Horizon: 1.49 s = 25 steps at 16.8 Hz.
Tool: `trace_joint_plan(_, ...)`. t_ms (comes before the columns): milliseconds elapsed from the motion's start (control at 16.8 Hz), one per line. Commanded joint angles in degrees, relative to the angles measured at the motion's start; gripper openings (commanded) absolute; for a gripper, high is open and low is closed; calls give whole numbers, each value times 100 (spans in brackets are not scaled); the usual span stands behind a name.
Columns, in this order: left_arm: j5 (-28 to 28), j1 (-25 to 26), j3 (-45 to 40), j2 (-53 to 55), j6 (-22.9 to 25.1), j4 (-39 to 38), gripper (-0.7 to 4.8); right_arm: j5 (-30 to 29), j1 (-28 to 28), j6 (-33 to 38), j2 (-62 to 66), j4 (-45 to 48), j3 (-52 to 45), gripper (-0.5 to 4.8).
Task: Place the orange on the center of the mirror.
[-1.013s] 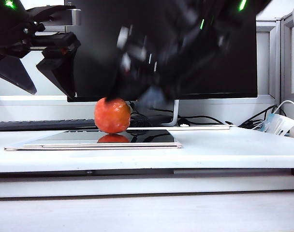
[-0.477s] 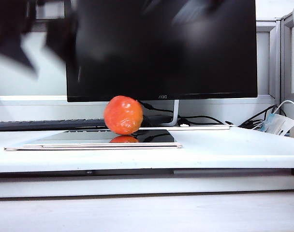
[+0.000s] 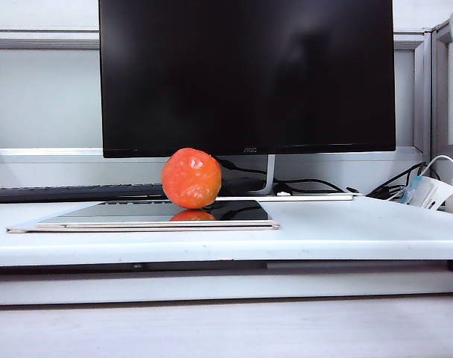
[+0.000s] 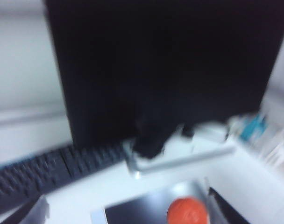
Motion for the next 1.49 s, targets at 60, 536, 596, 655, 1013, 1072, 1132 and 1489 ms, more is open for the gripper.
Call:
trace_joint_plan(60,87,7,15,-1119,-31,-1198,479,122,-310,-87,-920,-1449,-116,479)
trace_joint_plan(536,708,9,-2184,-2068,-938,-629,479,-1005,-297,1482,-2367,-400,-3191,479)
trace_joint_plan(596,787,9,-2723,-2044,-938,234,479,-1078,-291,1484,-2350,22,-3539,479)
trace_joint_plan(655,787,7,-3169,-2026,-942,933,479,-1071,-291,1482,-2332,356,-3836,479)
trace_joint_plan(1013,807,7,-4992,-1993,-1816,2138,-2,-1128,-289,2085,-2339,828,-5523,234)
trace_joint_plan(1072,756,7,-5077,-1993,-1799,2124,-6,-1115,-289,2074,-2339,831,-5659,38)
trace_joint_plan(1132,739,7,-5097,-1993,-1799,2076,-5,-1045,-299,2070,-2339,868,-5713,-4)
trace_joint_plan(1489,780,7,-5097,-1998,-1794,2037,-5,-391,-297,2072,-2339,909,-5731,4)
